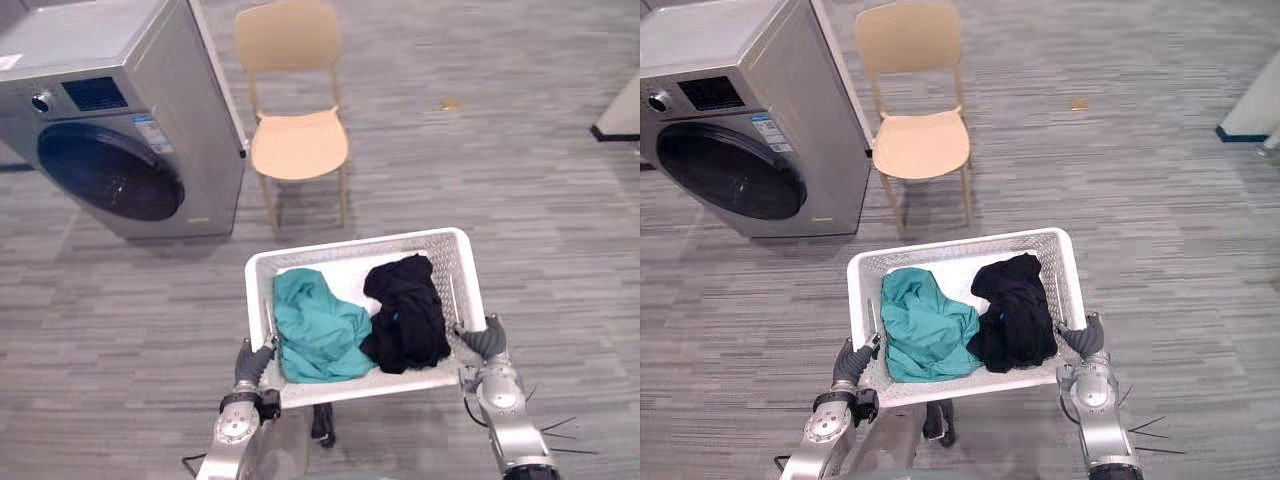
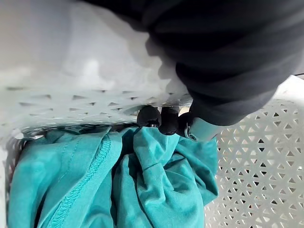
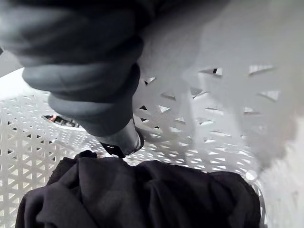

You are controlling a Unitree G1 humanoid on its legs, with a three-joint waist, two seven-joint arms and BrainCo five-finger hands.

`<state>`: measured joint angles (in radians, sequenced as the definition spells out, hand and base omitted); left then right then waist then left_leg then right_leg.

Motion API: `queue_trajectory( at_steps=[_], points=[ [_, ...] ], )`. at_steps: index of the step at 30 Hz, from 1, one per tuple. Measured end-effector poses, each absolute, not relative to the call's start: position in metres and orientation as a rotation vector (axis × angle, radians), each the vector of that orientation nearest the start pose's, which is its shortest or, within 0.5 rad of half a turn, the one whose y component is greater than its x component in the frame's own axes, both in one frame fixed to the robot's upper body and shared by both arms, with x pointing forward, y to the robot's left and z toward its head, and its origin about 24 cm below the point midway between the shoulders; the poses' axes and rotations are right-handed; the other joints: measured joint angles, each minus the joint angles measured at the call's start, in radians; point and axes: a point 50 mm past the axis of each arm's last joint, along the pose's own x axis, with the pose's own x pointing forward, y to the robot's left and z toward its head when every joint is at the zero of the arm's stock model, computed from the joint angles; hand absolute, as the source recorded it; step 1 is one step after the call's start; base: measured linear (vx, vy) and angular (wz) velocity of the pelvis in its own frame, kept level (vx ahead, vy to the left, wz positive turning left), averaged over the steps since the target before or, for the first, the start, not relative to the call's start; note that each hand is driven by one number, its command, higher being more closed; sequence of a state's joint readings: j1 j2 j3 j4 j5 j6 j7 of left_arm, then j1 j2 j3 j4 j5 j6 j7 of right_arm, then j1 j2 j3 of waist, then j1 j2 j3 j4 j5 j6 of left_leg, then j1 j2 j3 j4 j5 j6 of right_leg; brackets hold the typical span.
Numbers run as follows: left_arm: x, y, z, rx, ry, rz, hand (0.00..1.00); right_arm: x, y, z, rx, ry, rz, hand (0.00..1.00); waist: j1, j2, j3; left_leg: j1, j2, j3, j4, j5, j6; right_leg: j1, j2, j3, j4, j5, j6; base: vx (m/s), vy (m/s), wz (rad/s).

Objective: Pick up the laundry basket with both hands and put the clothes into the washing machine.

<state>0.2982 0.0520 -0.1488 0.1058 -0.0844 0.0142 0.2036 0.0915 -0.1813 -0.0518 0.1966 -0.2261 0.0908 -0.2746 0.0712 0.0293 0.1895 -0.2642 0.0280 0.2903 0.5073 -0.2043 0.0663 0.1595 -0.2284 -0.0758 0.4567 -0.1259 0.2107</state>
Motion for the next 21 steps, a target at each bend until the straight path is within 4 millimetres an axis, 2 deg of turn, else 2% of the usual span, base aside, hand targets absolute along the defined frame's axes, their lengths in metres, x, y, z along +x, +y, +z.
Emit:
queue_trajectory(
  at_steps=[1,2,3,4,5,6,7,8,9,10,11,12,13,14,15,16,17,18,19,20,21],
  points=[
    [0.172,0.153,-0.046,0.006,0.42,0.145,1.0,0.217,-0.223,-0.022,-0.447,0.34,-0.332,1.0,-0.003,-0.013,0.003,0.083,-0.036,-0.009,-0.044,-0.072,-0.016,-0.123,-0.037,0.03,0.323,0.035,0.028,0.55,0.291,0.05],
    [0.173,0.155,-0.046,0.019,0.421,0.142,1.0,0.215,-0.222,-0.026,-0.438,0.355,-0.333,1.0,-0.007,-0.025,0.002,0.11,-0.054,-0.012,-0.053,-0.073,-0.017,-0.173,-0.054,0.032,0.447,0.026,0.009,0.54,0.208,0.26],
    [0.171,0.158,-0.047,0.041,0.431,0.14,1.0,0.21,-0.22,-0.033,-0.435,0.387,-0.325,1.0,-0.021,-0.028,0.002,0.195,-0.078,-0.018,-0.097,-0.073,-0.018,-0.259,-0.065,0.023,0.612,-0.014,-0.06,0.52,0.152,0.32],
    [0.168,0.159,-0.049,0.047,0.442,0.142,1.0,0.207,-0.219,-0.035,-0.435,0.396,-0.318,1.0,-0.035,-0.013,0.003,0.269,-0.084,-0.03,-0.147,-0.073,-0.018,-0.316,-0.05,-0.009,0.634,-0.05,-0.103,0.53,0.139,0.25],
    [0.168,0.16,-0.049,0.049,0.444,0.142,1.0,0.206,-0.218,-0.036,-0.434,0.399,-0.317,1.0,-0.037,-0.005,0.003,0.3,-0.084,-0.037,-0.173,-0.073,-0.018,-0.346,-0.039,-0.031,0.624,-0.07,-0.108,0.52,0.125,0.15],
    [0.169,0.162,-0.048,0.057,0.439,0.141,1.0,0.206,-0.217,-0.036,-0.43,0.4,-0.314,1.0,-0.048,0.001,0.005,0.362,-0.086,-0.053,-0.224,-0.073,-0.018,-0.418,-0.012,-0.074,0.563,-0.112,-0.131,0.41,0.08,0.18],
    [0.17,0.163,-0.048,0.065,0.436,0.139,1.0,0.206,-0.216,-0.036,-0.428,0.4,-0.313,1.0,-0.059,0.002,0.005,0.39,-0.088,-0.069,-0.25,-0.072,-0.018,-0.452,0.005,-0.094,0.503,-0.123,-0.148,0.62,0.067,0.35],
    [0.173,0.163,-0.047,0.072,0.43,0.13,1.0,0.205,-0.216,-0.037,-0.428,0.403,-0.315,1.0,-0.067,0.007,0.008,0.43,-0.087,-0.095,-0.286,-0.071,-0.022,-0.5,0.039,-0.116,0.367,-0.126,-0.158,0.53,0.023,0.56],
    [0.175,0.162,-0.047,0.078,0.428,0.116,1.0,0.203,-0.218,-0.038,-0.427,0.409,-0.323,1.0,-0.083,0.003,0.01,0.474,-0.087,-0.111,-0.319,-0.063,-0.049,-0.527,0.076,-0.117,0.131,-0.069,-0.145,0.54,-0.002,0.65],
    [0.175,0.161,-0.047,0.082,0.429,0.11,1.0,0.201,-0.219,-0.038,-0.427,0.412,-0.325,1.0,-0.088,-0.001,0.008,0.498,-0.093,-0.124,-0.334,-0.064,-0.052,-0.529,0.091,-0.117,-0.007,-0.013,-0.136,0.58,-0.057,0.69],
    [0.175,0.161,-0.047,0.087,0.429,0.105,1.0,0.198,-0.219,-0.039,-0.427,0.417,-0.329,1.0,-0.093,-0.026,0.005,0.543,-0.118,-0.153,-0.362,-0.066,-0.069,-0.538,0.098,-0.112,-0.175,0.08,-0.13,0.73,-0.083,0.71],
    [0.173,0.16,-0.05,0.092,0.443,0.096,1.0,0.193,-0.22,-0.04,-0.43,0.428,-0.331,1.0,-0.1,-0.046,-0.003,0.6,-0.137,-0.186,-0.369,-0.088,-0.103,-0.547,0.097,-0.092,-0.212,0.175,-0.201,0.78,-0.099,0.76],
    [0.171,0.158,-0.053,0.089,0.457,0.088,1.0,0.19,-0.222,-0.042,-0.434,0.439,-0.333,1.0,-0.109,-0.034,-0.011,0.621,-0.129,-0.212,-0.363,-0.098,-0.113,-0.542,0.103,-0.072,-0.184,0.257,-0.234,0.7,-0.118,0.6],
    [0.167,0.151,-0.057,0.063,0.481,0.088,1.0,0.188,-0.228,-0.042,-0.457,0.447,-0.337,1.0,-0.109,0.019,-0.037,0.621,-0.087,-0.229,-0.33,-0.098,-0.114,-0.556,0.124,-0.083,-0.11,0.238,-0.242,0.72,-0.137,0.44],
    [0.167,0.149,-0.058,0.053,0.483,0.089,1.0,0.189,-0.229,-0.041,-0.462,0.442,-0.336,1.0,-0.11,0.05,-0.044,0.587,-0.054,-0.251,-0.251,-0.098,-0.114,-0.548,0.13,-0.116,-0.084,0.194,-0.24,0.69,-0.142,0.47],
    [0.17,0.148,-0.057,0.053,0.475,0.088,1.0,0.19,-0.23,-0.04,-0.462,0.438,-0.338,1.0,-0.115,0.069,-0.041,0.536,-0.026,-0.263,-0.119,-0.086,-0.133,-0.525,0.142,-0.148,-0.059,0.147,-0.243,0.66,-0.169,0.49],
    [0.171,0.149,-0.055,0.049,0.469,0.096,1.0,0.191,-0.228,-0.038,-0.461,0.431,-0.334,1.0,-0.108,0.075,-0.032,0.476,-0.001,-0.251,0.062,-0.026,-0.189,-0.486,0.161,-0.158,-0.047,0.103,-0.247,0.64,-0.176,0.25],
    [0.167,0.153,-0.057,0.04,0.48,0.121,1.0,0.194,-0.223,-0.032,-0.461,0.405,-0.321,1.0,-0.093,0.078,-0.021,0.394,0.043,-0.212,0.283,0.159,-0.219,-0.418,0.18,-0.148,-0.055,0.061,-0.253,0.73,-0.161,-0.21],
    [0.161,0.156,-0.058,0.031,0.488,0.14,1.0,0.195,-0.219,-0.023,-0.455,0.358,-0.321,1.0,-0.066,0.075,-0.014,0.286,0.126,-0.161,0.535,0.145,-0.199,-0.318,0.207,-0.141,-0.095,0.021,-0.259,0.69,-0.094,-0.34],
    [0.161,0.155,-0.056,0.024,0.479,0.142,1.0,0.196,-0.219,-0.019,-0.454,0.343,-0.327,1.0,-0.057,0.077,-0.015,0.239,0.149,-0.144,0.596,0.097,-0.165,-0.278,0.214,-0.14,-0.114,0.01,-0.261,0.55,-0.043,-0.28],
    [0.162,0.155,-0.053,0.016,0.459,0.144,1.0,0.198,-0.219,-0.015,-0.454,0.322,-0.337,1.0,-0.051,0.06,-0.008,0.183,0.159,-0.129,0.618,0.044,-0.128,-0.233,0.214,-0.132,-0.15,0.004,-0.259,0.63,-0.02,-0.24]
  ],
)
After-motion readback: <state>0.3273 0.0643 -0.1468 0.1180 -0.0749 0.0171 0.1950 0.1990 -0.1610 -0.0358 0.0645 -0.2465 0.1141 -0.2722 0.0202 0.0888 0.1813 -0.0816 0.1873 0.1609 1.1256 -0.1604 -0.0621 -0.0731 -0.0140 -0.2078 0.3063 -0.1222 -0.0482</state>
